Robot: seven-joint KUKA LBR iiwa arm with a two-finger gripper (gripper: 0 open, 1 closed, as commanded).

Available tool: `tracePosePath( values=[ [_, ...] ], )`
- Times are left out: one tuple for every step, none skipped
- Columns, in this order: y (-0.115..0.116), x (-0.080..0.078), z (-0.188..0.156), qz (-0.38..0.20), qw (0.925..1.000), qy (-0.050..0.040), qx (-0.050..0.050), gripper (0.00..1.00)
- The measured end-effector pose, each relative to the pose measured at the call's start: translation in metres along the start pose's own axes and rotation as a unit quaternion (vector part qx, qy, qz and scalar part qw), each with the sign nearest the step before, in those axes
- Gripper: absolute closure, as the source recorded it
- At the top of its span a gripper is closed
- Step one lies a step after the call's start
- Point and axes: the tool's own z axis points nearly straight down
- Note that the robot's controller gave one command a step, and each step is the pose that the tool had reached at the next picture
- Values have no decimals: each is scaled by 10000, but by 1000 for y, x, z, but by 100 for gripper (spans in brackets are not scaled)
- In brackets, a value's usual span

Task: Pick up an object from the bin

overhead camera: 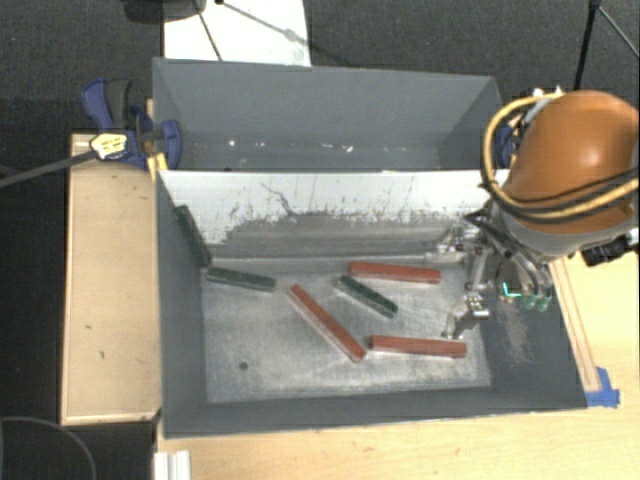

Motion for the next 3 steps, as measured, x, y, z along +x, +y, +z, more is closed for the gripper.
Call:
tracePosePath(
  values=[
    [-5,0,47,53,10000,-38,1,0],
    [-22,-5,174,582,9983,-7,-6,100],
    [-22,-5,174,578,9983,-7,-6,100]
  ],
)
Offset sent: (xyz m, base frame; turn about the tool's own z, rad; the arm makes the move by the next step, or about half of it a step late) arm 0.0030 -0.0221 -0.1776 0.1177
